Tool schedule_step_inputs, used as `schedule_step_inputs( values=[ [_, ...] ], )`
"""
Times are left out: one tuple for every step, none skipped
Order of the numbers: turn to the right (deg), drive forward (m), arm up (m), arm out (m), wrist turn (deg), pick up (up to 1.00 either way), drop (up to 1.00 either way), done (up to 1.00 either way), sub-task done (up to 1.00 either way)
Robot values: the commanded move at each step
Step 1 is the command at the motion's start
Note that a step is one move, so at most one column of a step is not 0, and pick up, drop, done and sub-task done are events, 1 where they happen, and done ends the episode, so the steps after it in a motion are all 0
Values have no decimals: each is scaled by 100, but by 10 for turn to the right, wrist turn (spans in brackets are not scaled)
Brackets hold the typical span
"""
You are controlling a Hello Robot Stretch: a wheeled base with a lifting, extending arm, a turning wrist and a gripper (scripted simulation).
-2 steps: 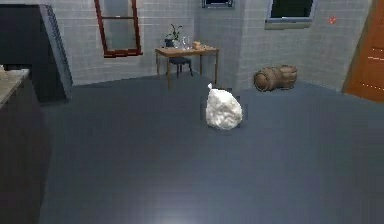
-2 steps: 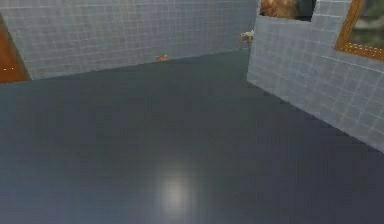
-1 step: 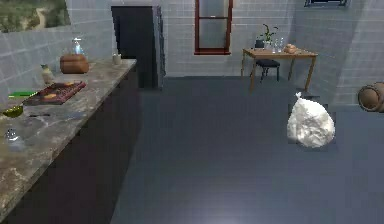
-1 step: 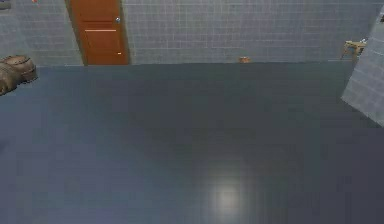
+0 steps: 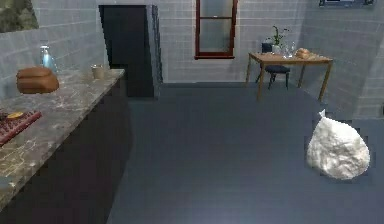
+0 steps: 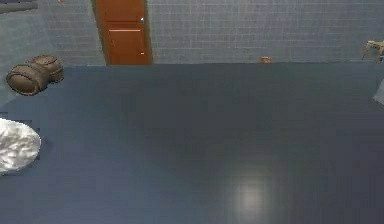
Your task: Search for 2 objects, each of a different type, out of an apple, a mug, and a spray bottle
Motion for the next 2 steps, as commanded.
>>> schedule_step_inputs(
  values=[
    [-450, 0, 0, 0, 0, 0, 0, 0, 0],
    [-300, 0, 0, 0, 0, 0, 0, 0, 0]
  ],
)
